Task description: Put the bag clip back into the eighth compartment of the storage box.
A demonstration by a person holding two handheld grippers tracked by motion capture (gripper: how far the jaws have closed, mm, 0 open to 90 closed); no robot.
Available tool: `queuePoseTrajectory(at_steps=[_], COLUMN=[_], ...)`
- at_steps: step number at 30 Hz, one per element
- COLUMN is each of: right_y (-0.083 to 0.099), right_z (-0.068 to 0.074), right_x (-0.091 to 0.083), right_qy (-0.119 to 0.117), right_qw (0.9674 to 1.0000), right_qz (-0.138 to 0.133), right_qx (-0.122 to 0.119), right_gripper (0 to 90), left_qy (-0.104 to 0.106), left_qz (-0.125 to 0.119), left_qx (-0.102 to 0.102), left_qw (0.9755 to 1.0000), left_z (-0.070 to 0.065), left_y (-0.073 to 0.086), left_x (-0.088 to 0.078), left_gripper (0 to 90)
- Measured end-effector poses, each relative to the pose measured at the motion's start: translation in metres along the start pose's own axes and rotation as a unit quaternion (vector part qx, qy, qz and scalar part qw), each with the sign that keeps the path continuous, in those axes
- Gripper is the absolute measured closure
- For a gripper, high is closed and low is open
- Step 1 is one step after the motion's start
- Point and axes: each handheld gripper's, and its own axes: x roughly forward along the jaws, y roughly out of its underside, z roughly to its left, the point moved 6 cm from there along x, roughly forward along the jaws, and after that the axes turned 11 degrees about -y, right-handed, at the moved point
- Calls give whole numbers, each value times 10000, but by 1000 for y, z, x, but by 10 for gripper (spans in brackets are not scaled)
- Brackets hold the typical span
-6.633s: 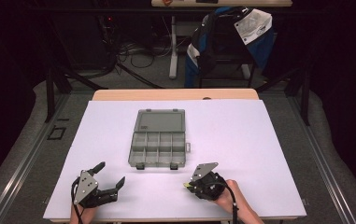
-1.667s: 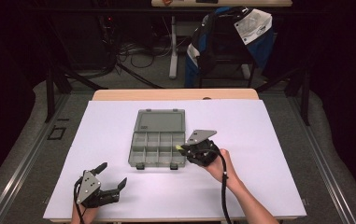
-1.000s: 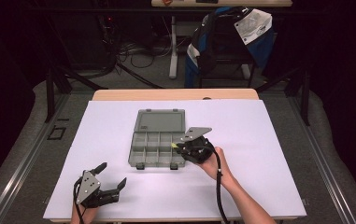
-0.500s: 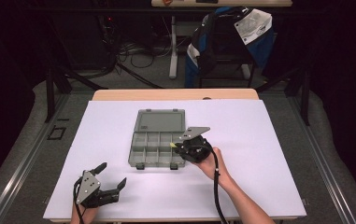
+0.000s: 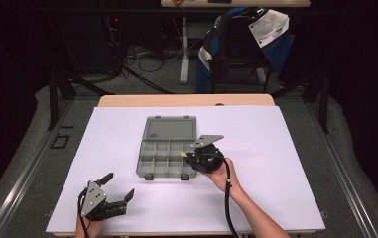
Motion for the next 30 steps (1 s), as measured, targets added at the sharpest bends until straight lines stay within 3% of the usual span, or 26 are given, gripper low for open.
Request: queuePoseTrajectory(at_steps=[12,30], right_y=[4,12], right_z=[-3,-8], right_x=[4,12], right_qy=[-1,344], right_qw=[9995,9971], right_qz=[-137,-243], right_qx=[278,627], right_gripper=[802,802], left_qy=[-5,-22], left_qz=[-2,10], left_qx=[2,-54], left_qw=[10000,10000], left_z=[0,2], left_y=[0,0], left_x=[0,2], left_gripper=[106,105])
